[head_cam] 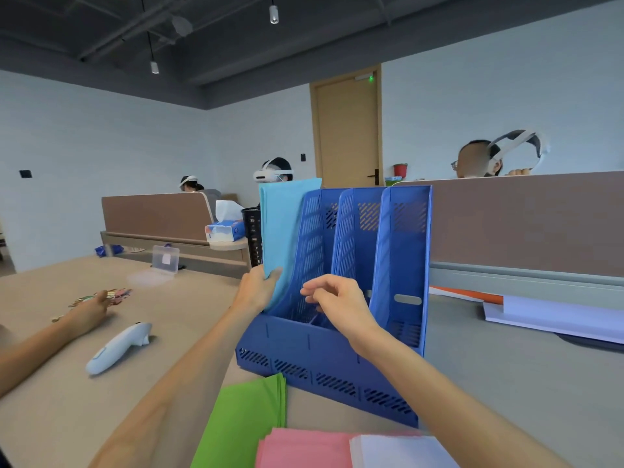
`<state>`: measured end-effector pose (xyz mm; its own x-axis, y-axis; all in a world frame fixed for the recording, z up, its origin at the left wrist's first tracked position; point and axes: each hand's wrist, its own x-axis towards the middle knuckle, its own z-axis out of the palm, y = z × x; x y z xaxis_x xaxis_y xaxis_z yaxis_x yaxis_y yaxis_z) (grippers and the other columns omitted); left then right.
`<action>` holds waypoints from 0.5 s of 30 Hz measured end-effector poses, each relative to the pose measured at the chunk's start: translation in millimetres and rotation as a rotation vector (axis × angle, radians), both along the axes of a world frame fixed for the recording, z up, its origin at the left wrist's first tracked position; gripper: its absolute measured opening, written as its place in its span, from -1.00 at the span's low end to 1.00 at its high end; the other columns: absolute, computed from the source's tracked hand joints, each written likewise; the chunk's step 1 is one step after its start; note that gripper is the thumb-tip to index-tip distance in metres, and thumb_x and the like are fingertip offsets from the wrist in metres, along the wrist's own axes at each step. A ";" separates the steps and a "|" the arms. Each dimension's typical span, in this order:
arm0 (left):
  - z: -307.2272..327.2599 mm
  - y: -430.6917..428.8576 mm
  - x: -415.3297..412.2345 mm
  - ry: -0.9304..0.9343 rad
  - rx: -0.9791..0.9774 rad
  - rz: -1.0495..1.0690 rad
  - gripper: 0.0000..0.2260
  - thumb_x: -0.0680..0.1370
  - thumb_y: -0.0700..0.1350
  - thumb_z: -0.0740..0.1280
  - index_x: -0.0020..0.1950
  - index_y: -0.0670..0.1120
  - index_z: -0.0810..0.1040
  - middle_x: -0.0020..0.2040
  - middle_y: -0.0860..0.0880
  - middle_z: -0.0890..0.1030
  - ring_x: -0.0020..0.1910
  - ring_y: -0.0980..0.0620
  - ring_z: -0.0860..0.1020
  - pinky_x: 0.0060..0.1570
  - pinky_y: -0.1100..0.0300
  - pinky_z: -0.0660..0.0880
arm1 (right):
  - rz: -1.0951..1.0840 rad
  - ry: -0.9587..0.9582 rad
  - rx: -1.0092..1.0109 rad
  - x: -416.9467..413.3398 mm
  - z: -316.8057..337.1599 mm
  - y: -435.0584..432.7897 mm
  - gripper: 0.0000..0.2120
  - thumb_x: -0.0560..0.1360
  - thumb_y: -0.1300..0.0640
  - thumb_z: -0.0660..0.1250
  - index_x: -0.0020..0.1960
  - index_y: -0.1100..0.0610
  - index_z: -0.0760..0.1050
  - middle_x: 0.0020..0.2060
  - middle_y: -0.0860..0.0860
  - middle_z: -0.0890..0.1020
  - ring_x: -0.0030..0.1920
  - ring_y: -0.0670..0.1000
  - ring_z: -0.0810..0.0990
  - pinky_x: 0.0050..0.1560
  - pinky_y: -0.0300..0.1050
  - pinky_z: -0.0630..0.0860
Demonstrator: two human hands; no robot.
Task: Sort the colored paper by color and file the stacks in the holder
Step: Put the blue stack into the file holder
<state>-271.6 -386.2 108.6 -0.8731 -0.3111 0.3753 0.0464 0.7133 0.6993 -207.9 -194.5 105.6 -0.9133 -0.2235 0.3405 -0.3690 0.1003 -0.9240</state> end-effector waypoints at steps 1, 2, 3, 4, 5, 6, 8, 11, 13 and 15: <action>-1.2 -0.3 -1.0 -0.061 -0.026 -0.008 -0.68 0.61 0.03 0.21 0.18 -0.17 0.55 -0.04 -0.15 0.60 -0.03 -0.18 0.53 -0.09 0.07 0.43 | -0.002 -0.001 0.002 -0.5 -0.1 -0.3 -0.68 0.53 0.29 0.15 -0.08 0.01 0.63 -0.11 -0.11 0.70 -0.02 -0.13 0.65 0.16 -0.03 0.56; -1.1 -0.6 -1.6 -0.116 -0.048 -0.028 -0.68 0.60 0.02 0.22 0.19 -0.18 0.55 0.00 -0.18 0.60 0.00 -0.19 0.54 -0.07 0.08 0.44 | -0.004 -0.001 0.004 -0.7 -0.3 -0.3 -0.68 0.53 0.28 0.15 -0.09 0.00 0.63 -0.11 -0.10 0.70 -0.02 -0.12 0.65 0.16 -0.02 0.56; -0.2 -1.0 -1.7 -0.161 -0.067 -0.056 -0.68 0.60 0.01 0.23 0.20 -0.19 0.54 0.03 -0.19 0.60 0.03 -0.20 0.55 -0.06 0.09 0.44 | -0.005 -0.001 0.007 -0.9 -0.6 -0.4 -0.68 0.53 0.28 0.16 -0.09 -0.01 0.63 -0.11 -0.10 0.70 -0.01 -0.12 0.64 0.16 -0.02 0.56; 1.2 -1.9 -1.0 -0.199 -0.073 -0.084 -0.69 0.60 -0.01 0.24 0.21 -0.19 0.54 0.06 -0.20 0.60 0.06 -0.20 0.55 -0.04 0.09 0.44 | -0.004 0.000 0.007 -0.9 -0.8 -0.3 -0.68 0.53 0.28 0.16 -0.10 -0.01 0.63 -0.10 -0.09 0.70 -0.01 -0.11 0.64 0.16 -0.02 0.56; 2.2 -3.6 -0.3 -0.224 -0.061 -0.113 -0.69 0.60 -0.01 0.25 0.23 -0.19 0.53 0.10 -0.19 0.60 0.09 -0.20 0.54 0.00 0.08 0.44 | -0.004 0.000 0.007 -1.0 -0.9 -0.3 -0.68 0.54 0.28 0.16 -0.10 -0.01 0.63 -0.10 -0.09 0.70 -0.01 -0.11 0.64 0.16 -0.02 0.56; 3.7 -5.6 1.4 -0.242 -0.031 -0.139 -0.68 0.60 -0.01 0.25 0.27 -0.17 0.52 0.13 -0.18 0.60 0.11 -0.18 0.54 0.06 0.06 0.45 | -0.003 0.000 0.006 -1.0 -0.9 -0.2 -0.68 0.54 0.28 0.15 -0.10 -0.01 0.63 -0.10 -0.09 0.69 0.00 -0.11 0.64 0.15 -0.02 0.57; 6.7 -8.9 5.4 -0.277 0.033 -0.180 -0.65 0.60 0.00 0.26 0.34 -0.13 0.47 0.18 -0.17 0.58 0.11 -0.14 0.53 0.10 0.05 0.44 | -0.003 0.002 0.007 -0.8 -0.2 -0.5 -0.68 0.54 0.29 0.15 -0.10 -0.01 0.62 -0.10 -0.09 0.69 0.00 -0.10 0.64 0.15 -0.02 0.57; 9.5 -8.6 8.5 -0.366 0.016 -0.204 -0.68 0.58 -0.06 0.28 0.31 -0.11 0.45 0.20 -0.14 0.56 0.11 -0.08 0.50 0.08 0.10 0.40 | -0.010 0.006 0.020 0.0 1.2 -1.5 -0.68 0.54 0.28 0.15 -0.09 0.00 0.62 -0.10 -0.09 0.69 -0.01 -0.09 0.64 0.13 -0.03 0.58; 9.3 -6.2 6.3 -0.341 -0.016 -0.157 -0.73 0.53 -0.11 0.32 0.21 -0.14 0.51 0.17 -0.16 0.57 0.06 -0.08 0.50 0.10 0.09 0.43 | -0.012 0.012 0.024 0.6 0.6 -1.6 -0.69 0.54 0.29 0.15 -0.09 0.01 0.62 -0.10 -0.10 0.69 -0.02 -0.11 0.64 0.12 -0.06 0.58; 9.5 -3.1 4.8 -0.227 0.078 -0.076 -0.72 0.49 -0.09 0.37 0.18 -0.11 0.54 0.14 -0.15 0.59 0.09 -0.11 0.53 0.15 0.05 0.47 | -0.016 0.009 0.020 0.7 0.4 -0.3 -0.69 0.54 0.29 0.15 -0.08 0.02 0.62 -0.10 -0.11 0.69 -0.02 -0.12 0.64 0.13 -0.07 0.57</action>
<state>-266.8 -389.2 118.1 -0.9543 -0.2613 0.1448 -0.0661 0.6573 0.7507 -207.2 -194.8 106.0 -0.9138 -0.2159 0.3440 -0.3752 0.1247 -0.9185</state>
